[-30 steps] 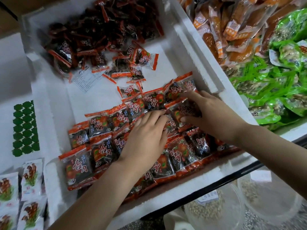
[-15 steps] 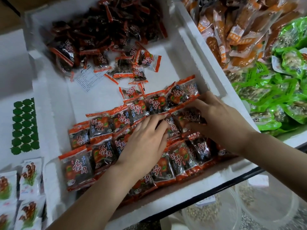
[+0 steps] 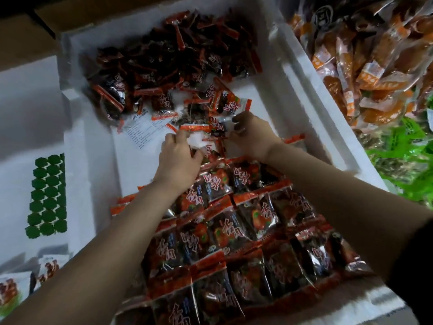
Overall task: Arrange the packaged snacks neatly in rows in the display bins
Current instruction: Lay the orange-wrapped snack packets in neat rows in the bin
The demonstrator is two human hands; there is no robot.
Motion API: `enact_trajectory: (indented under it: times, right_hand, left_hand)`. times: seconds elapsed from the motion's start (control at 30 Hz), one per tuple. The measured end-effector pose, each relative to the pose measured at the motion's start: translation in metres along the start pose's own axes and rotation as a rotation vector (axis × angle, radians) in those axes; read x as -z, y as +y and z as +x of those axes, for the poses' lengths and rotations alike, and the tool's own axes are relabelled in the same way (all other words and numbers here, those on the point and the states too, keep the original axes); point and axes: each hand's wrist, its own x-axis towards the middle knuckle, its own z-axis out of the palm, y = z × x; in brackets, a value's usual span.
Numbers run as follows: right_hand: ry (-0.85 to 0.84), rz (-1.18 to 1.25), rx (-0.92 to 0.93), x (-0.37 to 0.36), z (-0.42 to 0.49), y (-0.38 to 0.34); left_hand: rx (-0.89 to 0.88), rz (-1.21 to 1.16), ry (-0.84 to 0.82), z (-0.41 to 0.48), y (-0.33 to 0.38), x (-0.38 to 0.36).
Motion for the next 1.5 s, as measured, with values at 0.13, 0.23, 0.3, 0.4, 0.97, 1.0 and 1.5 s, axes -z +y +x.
enact_trajectory:
  times: [0.13, 0.23, 0.3, 0.4, 0.97, 1.0, 1.5]
  right_hand:
    - [-0.017, 0.095, -0.157, -0.013, 0.025, -0.004]
    - [-0.039, 0.151, -0.197, -0.015, 0.032, -0.010]
    - [-0.028, 0.226, -0.226, -0.017, 0.034, -0.012]
    - [-0.052, 0.396, -0.294, -0.019, 0.040, -0.014]
    - [0.027, 0.649, -0.131, 0.058, -0.048, -0.020]
    - [0.033, 0.654, -0.122, 0.061, -0.057, -0.016]
    - [0.174, -0.001, -0.010, 0.075, -0.175, 0.069]
  left_hand:
    - [0.049, -0.119, -0.082, 0.013, -0.004, -0.005]
    - [0.092, -0.271, -0.149, 0.017, -0.004, -0.007]
    - [0.115, -0.341, -0.159, 0.018, -0.004, -0.007]
    - [0.135, -0.375, -0.152, 0.018, -0.005, -0.005]
    - [0.033, -0.619, 0.221, -0.023, 0.017, 0.025]
    - [0.055, -0.649, 0.229, -0.027, 0.022, 0.024]
    - [-0.048, -0.778, 0.095, -0.106, 0.089, -0.013]
